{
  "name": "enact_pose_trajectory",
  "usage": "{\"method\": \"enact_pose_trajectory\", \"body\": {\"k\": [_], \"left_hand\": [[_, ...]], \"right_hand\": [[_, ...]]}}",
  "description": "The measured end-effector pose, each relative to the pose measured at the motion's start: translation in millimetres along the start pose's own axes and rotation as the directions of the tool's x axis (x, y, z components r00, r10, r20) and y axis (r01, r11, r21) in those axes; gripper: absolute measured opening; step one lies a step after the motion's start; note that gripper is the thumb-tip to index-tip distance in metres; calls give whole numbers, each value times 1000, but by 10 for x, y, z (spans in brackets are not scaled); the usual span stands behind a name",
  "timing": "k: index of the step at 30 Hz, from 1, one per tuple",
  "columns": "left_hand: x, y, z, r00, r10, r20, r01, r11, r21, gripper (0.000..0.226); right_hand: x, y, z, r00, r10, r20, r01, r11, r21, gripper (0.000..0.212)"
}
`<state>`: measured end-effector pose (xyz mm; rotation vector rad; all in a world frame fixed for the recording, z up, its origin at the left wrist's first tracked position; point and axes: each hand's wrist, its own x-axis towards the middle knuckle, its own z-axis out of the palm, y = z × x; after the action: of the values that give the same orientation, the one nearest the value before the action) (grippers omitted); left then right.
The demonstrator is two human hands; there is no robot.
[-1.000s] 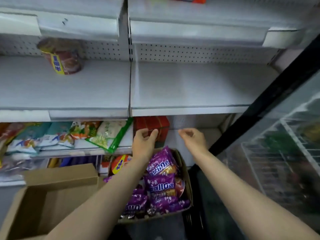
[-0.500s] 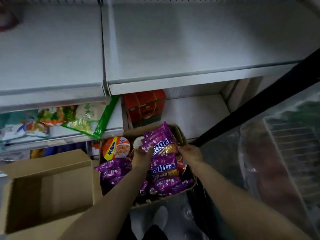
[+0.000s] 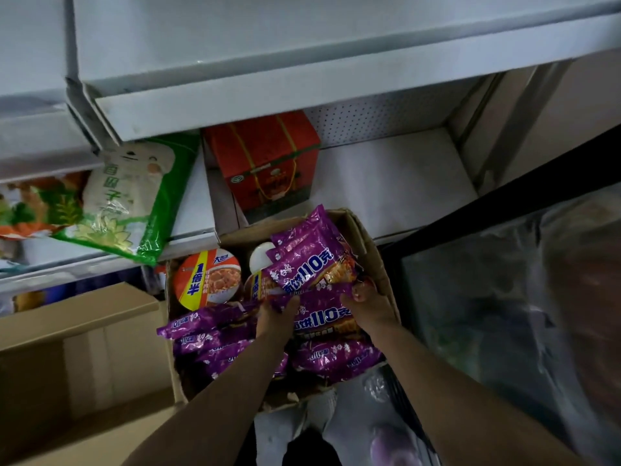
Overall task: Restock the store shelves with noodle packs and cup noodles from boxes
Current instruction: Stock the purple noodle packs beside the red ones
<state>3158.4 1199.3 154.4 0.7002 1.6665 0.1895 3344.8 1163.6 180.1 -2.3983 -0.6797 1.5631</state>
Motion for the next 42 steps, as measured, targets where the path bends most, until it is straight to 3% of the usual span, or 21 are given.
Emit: {"method": "enact_pose_trajectory", "body": {"k": [3, 7, 12, 16, 19, 21, 23, 25, 31, 34, 39, 42], "left_hand": [[229, -87, 31, 998, -66, 12, 66, 995, -77, 62], [484, -182, 38, 989, -147, -23, 140, 970, -197, 65], [818, -444, 96, 985, -171, 21, 171, 961, -217, 81], [409, -43, 3, 986, -127, 109, 151, 956, -253, 38], [197, 186, -86, 976, -108, 188, 162, 941, -299, 13], [11, 363, -149, 974, -53, 220, 118, 949, -292, 16], [-218, 560, -218, 966, 30, 255, 58, 942, -332, 26], [-472, 727, -305, 962, 73, 265, 14, 949, -315, 18], [-1099, 882, -544, 944, 253, 211, -171, 924, -341, 22], [-1426, 954, -623, 941, 322, 106, -257, 881, -398, 14], [-1893, 1119, -818, 920, 384, -80, -374, 798, -473, 25], [-2208, 1274, -966, 893, 414, -175, -436, 703, -562, 22]], "right_hand": [[113, 39, 116, 997, 76, 29, -78, 994, 71, 31], [253, 156, 262, 997, 69, 39, -72, 994, 78, 43], [316, 242, 292, 999, 48, 24, -50, 996, 71, 40], [223, 297, 221, 1000, -27, 6, 26, 987, 157, 29], [78, 249, 132, 998, -62, -9, 62, 954, 295, 34], [-52, 164, 41, 996, -87, 1, 80, 923, 376, 40], [-228, 29, -67, 994, -111, -12, 105, 890, 445, 30], [-407, -112, -187, 992, -122, -34, 123, 852, 509, 25], [-960, -592, -487, 986, -121, -114, 166, 764, 623, 30], [-1244, -791, -562, 975, -185, -125, 222, 754, 618, 28], [-1679, -1017, -662, 950, -278, -141, 304, 722, 621, 44], [-1964, -1176, -694, 925, -339, -172, 366, 672, 644, 41]]}}
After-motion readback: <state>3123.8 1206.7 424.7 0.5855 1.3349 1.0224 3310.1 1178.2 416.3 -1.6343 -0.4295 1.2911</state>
